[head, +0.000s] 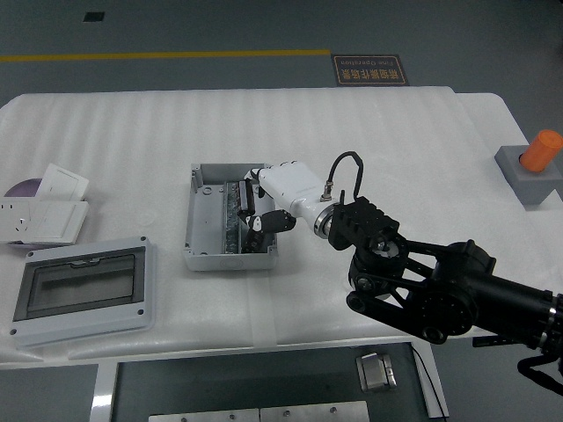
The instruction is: Pick up the battery,place it into the box
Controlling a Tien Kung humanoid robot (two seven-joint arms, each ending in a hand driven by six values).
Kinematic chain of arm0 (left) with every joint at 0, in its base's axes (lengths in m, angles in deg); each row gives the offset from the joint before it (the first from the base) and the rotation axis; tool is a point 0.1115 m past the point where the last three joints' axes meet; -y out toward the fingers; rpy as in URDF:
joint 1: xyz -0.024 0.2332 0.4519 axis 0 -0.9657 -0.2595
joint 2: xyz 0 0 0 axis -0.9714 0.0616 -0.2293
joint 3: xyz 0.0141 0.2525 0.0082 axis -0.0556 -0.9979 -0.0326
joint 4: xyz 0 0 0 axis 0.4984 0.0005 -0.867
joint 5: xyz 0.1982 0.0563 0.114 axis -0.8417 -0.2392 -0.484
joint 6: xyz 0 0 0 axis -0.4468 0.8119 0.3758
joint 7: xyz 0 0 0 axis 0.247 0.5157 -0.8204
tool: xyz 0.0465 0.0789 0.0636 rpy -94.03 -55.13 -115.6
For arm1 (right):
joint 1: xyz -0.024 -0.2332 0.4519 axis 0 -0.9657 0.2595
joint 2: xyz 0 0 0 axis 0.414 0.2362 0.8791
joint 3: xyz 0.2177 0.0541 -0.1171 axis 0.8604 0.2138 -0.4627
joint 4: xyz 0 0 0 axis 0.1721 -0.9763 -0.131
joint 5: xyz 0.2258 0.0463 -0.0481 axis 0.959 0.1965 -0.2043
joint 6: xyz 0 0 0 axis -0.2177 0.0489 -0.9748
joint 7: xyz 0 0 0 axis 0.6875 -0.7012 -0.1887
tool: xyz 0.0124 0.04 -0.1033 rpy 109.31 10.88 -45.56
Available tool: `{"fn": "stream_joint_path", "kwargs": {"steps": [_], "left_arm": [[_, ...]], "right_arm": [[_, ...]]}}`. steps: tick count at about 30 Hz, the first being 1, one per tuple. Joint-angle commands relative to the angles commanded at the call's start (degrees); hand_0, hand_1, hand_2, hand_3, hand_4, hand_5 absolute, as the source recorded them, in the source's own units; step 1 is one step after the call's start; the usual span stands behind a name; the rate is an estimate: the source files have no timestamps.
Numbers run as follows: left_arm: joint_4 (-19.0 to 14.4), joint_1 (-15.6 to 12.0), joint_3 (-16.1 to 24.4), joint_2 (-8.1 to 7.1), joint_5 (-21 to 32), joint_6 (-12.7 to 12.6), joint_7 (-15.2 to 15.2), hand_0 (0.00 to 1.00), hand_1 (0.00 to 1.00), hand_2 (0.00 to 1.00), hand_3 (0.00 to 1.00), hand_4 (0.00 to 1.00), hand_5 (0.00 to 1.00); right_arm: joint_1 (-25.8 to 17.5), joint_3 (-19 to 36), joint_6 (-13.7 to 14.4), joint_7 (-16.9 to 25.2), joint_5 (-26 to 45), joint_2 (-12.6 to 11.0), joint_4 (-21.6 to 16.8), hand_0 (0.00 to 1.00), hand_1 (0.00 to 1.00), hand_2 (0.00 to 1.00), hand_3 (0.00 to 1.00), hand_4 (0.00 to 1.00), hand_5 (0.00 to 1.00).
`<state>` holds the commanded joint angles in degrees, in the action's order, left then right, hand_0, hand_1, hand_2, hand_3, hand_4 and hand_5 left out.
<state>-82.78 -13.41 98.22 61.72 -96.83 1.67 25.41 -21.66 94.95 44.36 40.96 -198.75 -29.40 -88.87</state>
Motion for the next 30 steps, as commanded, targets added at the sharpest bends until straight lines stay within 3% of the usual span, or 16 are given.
{"fn": "stream_joint_path", "kwargs": {"steps": [5,6,17,24,30], "left_arm": [[0.00,0.07,0.09,-0.03,-0.03,0.00,0.04,0.614,0.640,0.518,0.589,0.628,0.460],[0.00,0.08,0.10,-0.02,-0.03,0.01,0.04,0.614,0.640,0.517,0.589,0.628,0.462],[0.00,0.09,-0.78,-0.14,0.73,0.02,0.26,0.614,0.640,0.516,0.587,0.629,0.463],[0.00,-0.66,-0.67,-0.48,0.18,0.03,0.18,0.613,0.640,0.516,0.586,0.630,0.463],[0.00,-1.29,-0.20,-0.61,-0.64,-0.10,0.25,0.614,0.640,0.514,0.585,0.626,0.459]], "right_arm": [[-0.19,0.48,0.17,-0.15,-0.32,-0.07,0.28,0.925,0.835,0.856,0.919,0.666,0.348],[-0.24,0.48,0.18,-0.17,-0.25,-0.12,0.33,0.998,0.969,0.977,0.998,0.712,0.329],[-1.90,1.60,0.86,0.15,1.28,-0.90,0.37,0.998,0.991,0.993,0.998,0.762,0.373],[-7.63,11.18,4.23,2.82,4.17,-6.81,-5.15,0.998,0.993,0.989,0.998,0.797,0.404],[-15.54,23.19,7.57,8.73,10.90,-13.24,-11.48,0.998,0.971,0.965,0.998,0.810,0.438]]}}
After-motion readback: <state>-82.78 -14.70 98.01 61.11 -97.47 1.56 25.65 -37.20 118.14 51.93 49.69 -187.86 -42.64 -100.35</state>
